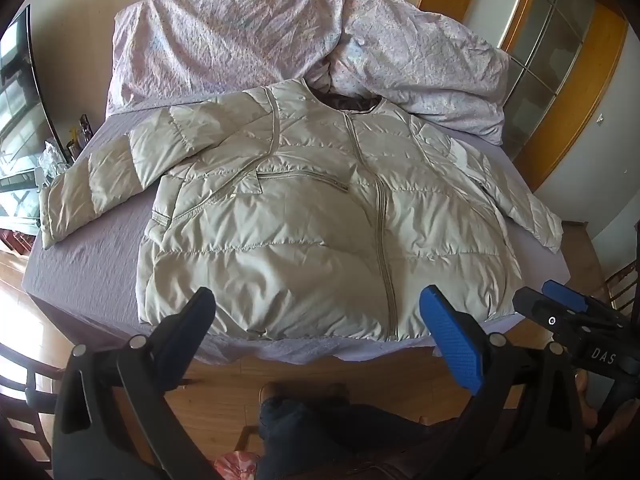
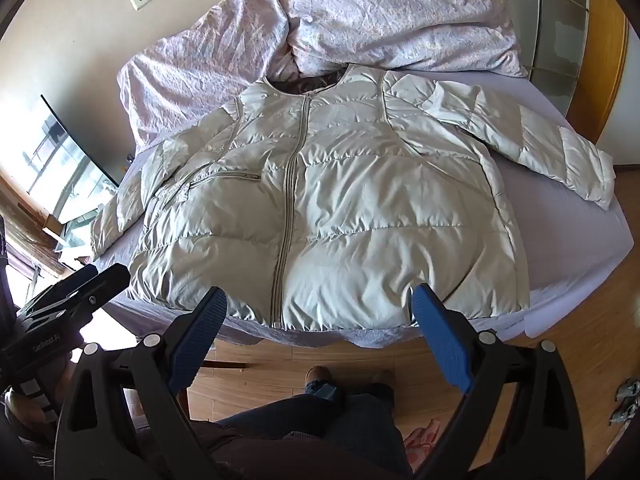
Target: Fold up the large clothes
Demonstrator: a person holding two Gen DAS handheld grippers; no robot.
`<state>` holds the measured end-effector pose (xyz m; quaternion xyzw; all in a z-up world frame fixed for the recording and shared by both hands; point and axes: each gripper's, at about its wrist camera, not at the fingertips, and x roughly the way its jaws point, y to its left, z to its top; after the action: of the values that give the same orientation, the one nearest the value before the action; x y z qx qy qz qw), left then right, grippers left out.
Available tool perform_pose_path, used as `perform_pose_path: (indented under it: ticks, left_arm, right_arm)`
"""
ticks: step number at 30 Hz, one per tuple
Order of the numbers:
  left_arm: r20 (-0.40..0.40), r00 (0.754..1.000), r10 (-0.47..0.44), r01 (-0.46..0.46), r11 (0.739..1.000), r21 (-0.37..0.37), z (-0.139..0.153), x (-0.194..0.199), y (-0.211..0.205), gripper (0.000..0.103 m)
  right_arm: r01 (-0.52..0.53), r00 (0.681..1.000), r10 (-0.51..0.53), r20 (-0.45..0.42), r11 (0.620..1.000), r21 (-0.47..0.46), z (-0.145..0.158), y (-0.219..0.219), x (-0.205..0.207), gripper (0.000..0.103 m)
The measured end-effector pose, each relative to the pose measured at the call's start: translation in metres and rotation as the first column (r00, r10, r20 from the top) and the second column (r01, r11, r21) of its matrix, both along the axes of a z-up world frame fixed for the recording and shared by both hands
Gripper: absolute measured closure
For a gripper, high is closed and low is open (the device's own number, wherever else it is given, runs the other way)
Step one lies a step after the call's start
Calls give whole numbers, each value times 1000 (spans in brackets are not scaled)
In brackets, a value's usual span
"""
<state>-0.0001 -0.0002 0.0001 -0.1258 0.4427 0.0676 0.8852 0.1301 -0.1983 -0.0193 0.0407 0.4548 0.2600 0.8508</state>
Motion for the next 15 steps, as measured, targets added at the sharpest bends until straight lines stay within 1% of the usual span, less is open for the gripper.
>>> perform_pose_path:
  ticks: [15]
  left_arm:
    - [1, 1000, 1, -1, 1000, 1, 0, 0, 0, 2]
  right_arm:
    - [0, 1000, 0, 2, 1000, 2, 0, 0, 1, 7]
